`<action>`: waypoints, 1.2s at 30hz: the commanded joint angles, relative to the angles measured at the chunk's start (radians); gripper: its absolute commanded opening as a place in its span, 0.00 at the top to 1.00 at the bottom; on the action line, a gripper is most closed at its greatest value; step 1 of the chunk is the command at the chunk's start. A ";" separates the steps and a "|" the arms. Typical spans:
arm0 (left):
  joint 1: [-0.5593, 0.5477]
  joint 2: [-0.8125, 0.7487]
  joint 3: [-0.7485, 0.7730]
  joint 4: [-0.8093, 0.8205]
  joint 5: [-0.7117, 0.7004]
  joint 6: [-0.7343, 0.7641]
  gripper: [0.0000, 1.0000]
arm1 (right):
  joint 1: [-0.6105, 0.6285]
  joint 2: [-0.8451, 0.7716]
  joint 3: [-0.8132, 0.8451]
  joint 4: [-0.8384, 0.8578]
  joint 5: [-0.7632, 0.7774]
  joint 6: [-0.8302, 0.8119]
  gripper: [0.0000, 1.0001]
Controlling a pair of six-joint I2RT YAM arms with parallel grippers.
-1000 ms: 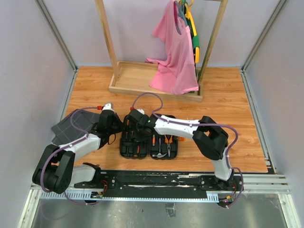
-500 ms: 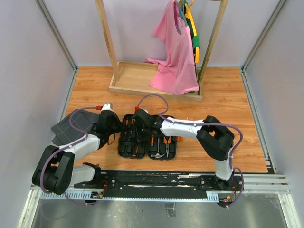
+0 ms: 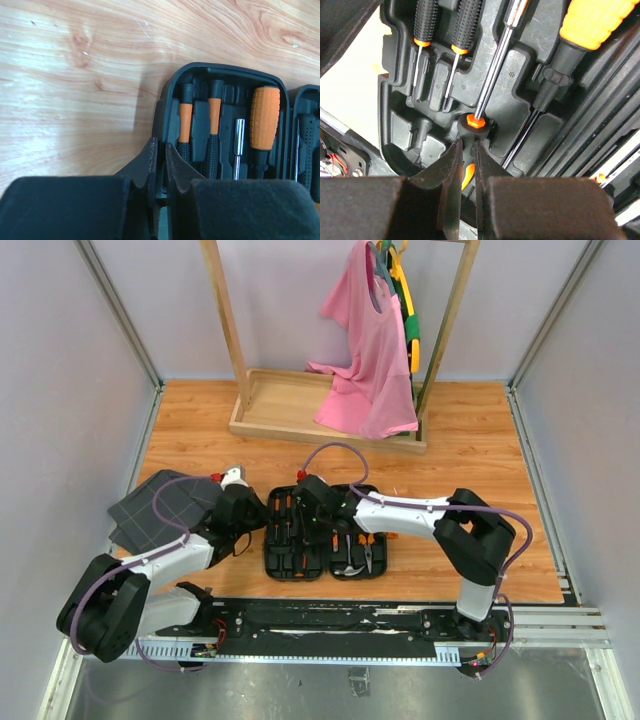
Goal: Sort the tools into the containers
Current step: Adjust the screwdriver in the storage box.
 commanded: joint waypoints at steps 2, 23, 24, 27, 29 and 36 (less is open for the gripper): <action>-0.117 -0.024 -0.061 -0.047 0.206 -0.132 0.99 | -0.067 0.097 -0.163 -0.397 0.270 -0.123 0.99; -0.284 0.017 -0.049 0.017 0.178 -0.199 0.99 | -0.167 -0.180 -0.125 -0.420 0.291 -0.273 0.91; -0.284 0.013 -0.046 0.012 0.173 -0.195 0.99 | -0.167 -0.208 -0.124 -0.398 0.272 -0.283 0.88; -0.284 0.013 -0.032 -0.002 0.161 -0.187 0.98 | -0.161 -0.279 -0.123 -0.345 0.233 -0.306 0.83; -0.284 0.017 -0.028 -0.002 0.161 -0.187 0.98 | -0.157 -0.318 -0.124 -0.314 0.215 -0.310 0.80; -0.284 0.036 -0.027 0.017 0.166 -0.191 0.98 | -0.152 -0.321 -0.112 -0.299 0.175 -0.318 0.74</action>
